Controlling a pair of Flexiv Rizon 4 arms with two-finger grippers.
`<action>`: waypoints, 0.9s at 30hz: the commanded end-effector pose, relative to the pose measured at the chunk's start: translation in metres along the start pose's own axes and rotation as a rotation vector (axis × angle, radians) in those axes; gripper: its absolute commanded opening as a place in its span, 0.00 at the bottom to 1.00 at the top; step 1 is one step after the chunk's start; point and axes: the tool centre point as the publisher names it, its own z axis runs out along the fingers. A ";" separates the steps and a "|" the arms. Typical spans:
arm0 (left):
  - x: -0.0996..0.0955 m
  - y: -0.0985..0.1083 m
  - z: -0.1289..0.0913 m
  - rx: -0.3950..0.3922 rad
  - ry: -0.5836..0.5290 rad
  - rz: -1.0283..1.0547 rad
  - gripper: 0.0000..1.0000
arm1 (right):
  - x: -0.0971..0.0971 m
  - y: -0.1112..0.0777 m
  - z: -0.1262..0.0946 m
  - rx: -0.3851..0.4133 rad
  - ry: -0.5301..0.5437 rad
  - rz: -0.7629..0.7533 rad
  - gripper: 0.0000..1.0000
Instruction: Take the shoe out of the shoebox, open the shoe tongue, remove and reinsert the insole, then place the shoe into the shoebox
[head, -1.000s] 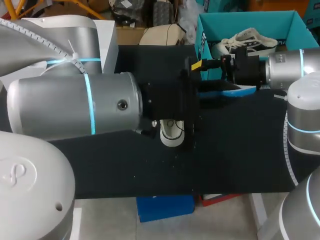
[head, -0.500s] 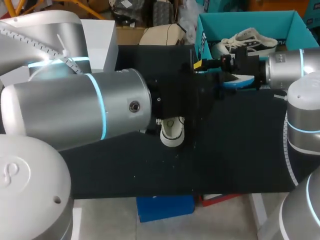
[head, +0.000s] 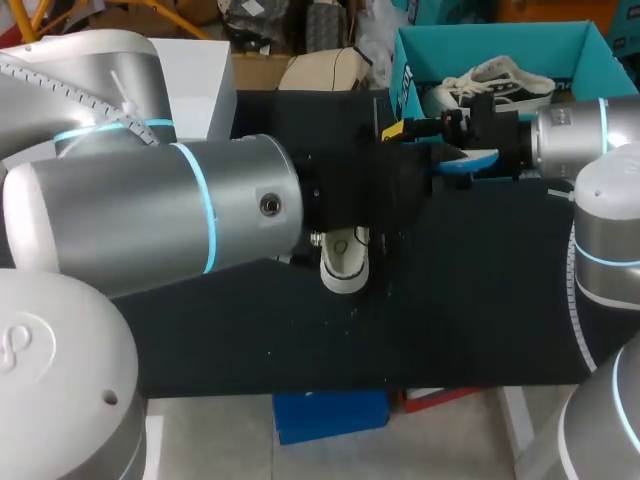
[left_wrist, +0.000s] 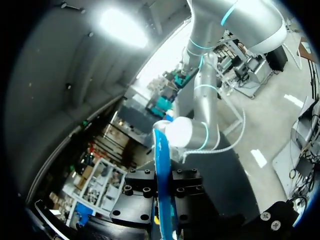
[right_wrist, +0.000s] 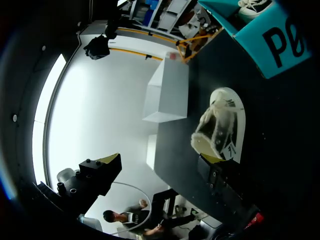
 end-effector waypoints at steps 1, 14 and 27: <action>-0.024 0.000 0.009 -0.349 -0.063 0.001 0.00 | -0.001 -0.001 0.001 -0.004 0.002 0.000 1.00; -0.074 0.023 0.023 -0.224 -0.094 -0.143 0.00 | -0.001 -0.001 0.001 -0.004 0.002 0.000 1.00; -0.074 0.059 0.023 -0.116 -0.081 -0.354 0.00 | -0.001 -0.001 0.001 -0.004 0.002 0.000 1.00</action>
